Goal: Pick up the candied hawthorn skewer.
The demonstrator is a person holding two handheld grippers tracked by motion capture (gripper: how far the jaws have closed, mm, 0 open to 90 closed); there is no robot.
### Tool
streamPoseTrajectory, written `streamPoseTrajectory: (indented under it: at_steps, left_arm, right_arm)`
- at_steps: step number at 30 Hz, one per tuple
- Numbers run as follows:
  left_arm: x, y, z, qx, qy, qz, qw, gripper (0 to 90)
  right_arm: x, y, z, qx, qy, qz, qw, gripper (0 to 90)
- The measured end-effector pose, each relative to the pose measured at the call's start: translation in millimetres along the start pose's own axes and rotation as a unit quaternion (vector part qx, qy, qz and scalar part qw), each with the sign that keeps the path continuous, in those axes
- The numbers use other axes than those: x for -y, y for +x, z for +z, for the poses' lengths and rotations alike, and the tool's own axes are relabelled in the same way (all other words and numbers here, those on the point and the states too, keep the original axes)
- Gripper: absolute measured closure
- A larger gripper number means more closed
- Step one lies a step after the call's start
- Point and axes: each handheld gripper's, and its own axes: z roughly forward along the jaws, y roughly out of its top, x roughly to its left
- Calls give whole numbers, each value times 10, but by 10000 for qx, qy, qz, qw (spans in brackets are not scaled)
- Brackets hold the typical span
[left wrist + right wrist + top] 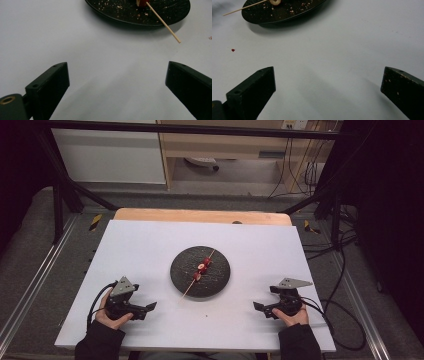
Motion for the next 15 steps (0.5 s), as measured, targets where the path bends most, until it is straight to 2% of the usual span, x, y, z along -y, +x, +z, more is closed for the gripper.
streamPoseTrajectory:
  at_steps: [15]
  left_arm:
    - [-145,-26,-5,-78,-92,-65,9999,62]
  right_arm:
    - [0,8,-7,-21,-27,30,10000,5]
